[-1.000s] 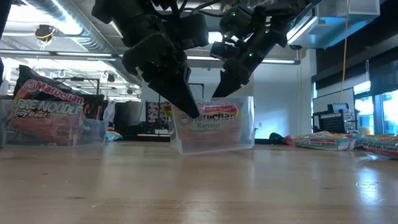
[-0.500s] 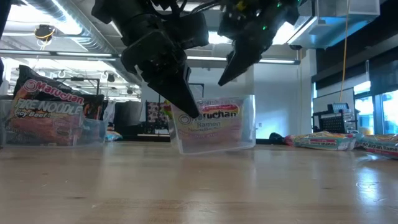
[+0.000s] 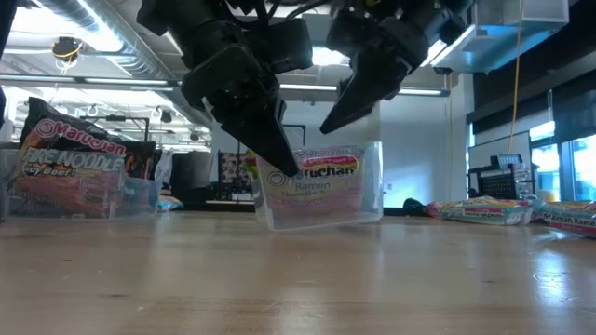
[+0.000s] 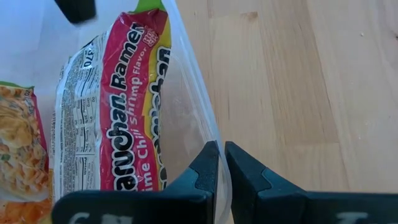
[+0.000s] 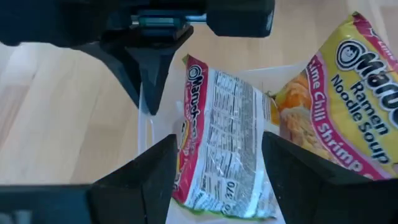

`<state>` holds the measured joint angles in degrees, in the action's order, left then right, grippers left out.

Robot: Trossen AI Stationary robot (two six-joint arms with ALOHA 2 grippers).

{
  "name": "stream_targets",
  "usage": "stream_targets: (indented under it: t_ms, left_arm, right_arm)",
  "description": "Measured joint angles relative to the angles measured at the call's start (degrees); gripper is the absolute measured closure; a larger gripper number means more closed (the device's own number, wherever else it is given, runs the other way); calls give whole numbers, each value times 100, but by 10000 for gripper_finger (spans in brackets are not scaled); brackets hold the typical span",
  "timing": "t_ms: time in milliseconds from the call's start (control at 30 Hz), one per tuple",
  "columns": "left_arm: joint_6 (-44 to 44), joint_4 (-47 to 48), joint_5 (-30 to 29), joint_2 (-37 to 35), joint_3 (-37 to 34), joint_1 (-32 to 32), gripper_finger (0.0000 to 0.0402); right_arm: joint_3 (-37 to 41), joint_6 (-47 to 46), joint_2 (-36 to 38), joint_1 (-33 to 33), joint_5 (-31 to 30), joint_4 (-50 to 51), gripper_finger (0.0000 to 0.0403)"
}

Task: Sort Maruchan noodles
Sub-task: Adjust the green noodle packs in the bin

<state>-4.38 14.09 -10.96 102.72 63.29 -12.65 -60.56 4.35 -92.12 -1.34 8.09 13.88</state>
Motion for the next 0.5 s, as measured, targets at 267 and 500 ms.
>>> stream_targets:
  t_ms: [267,500]
  left_arm:
    - [-2,-29,-4,1,0,0,386]
    - [0,-63,40,2,-2,25,386]
  right_arm:
    - [158,-279,-102,55,2,-482,182]
    - [158,-262,-472,161,-96,-609,182]
